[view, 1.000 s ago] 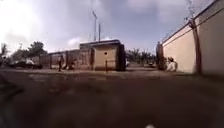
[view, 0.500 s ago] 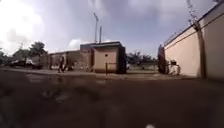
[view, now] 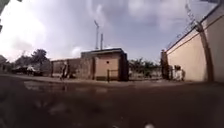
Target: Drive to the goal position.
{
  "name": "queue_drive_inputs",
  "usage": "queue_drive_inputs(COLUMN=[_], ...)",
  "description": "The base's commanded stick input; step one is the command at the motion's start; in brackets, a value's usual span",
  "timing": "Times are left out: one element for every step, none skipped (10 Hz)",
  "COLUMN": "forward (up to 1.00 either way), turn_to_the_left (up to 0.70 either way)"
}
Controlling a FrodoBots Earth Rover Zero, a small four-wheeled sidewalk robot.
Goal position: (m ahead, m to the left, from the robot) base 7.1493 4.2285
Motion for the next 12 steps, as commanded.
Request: queue_drive_inputs(forward=[0.70, 0.70, 0.70, 0.70, 0.70, 0.70, 0.70, 0.70, 0.70, 0.70, 0.70, 0.70], turn_to_the_left=[0.01, 0.01, 0.01, 0.01, 0.01, 0.01, 0.01, 0.03, 0.26, 0.36, 0.36, 0.36])
